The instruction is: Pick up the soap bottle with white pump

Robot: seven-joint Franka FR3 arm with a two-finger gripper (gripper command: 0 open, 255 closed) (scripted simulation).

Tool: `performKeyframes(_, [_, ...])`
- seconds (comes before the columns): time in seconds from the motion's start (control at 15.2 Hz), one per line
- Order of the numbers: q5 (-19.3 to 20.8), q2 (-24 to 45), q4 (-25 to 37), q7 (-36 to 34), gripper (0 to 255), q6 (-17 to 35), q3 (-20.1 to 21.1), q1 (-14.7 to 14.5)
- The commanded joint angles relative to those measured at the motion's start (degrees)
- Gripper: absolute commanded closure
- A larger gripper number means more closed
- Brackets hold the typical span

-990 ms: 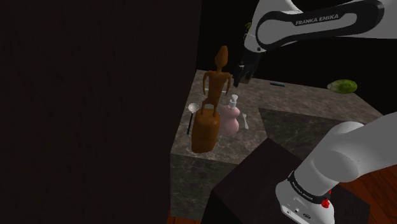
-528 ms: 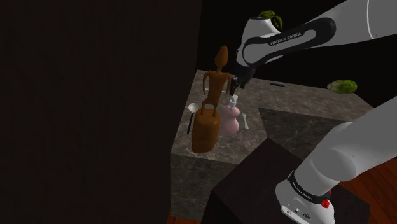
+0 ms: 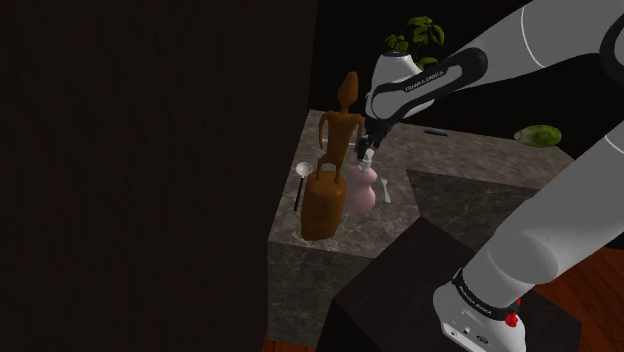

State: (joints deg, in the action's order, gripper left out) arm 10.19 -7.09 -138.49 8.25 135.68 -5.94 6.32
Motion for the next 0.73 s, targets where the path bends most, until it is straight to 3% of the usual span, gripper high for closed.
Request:
performKeyframes(0.0, [0.14,1.10,-0.45,-0.15,0,1.58,-0.06,0.05])
performKeyframes(0.2, [0.26,1.93,-0.92,-0.33,0,2.87,-0.09,0.09])
performKeyframes(0.26, [0.25,1.90,-0.87,-0.35,255,2.79,-0.07,0.07])
performKeyframes(0.66, [0.24,1.92,-0.80,-0.39,255,2.74,-0.04,0.04])
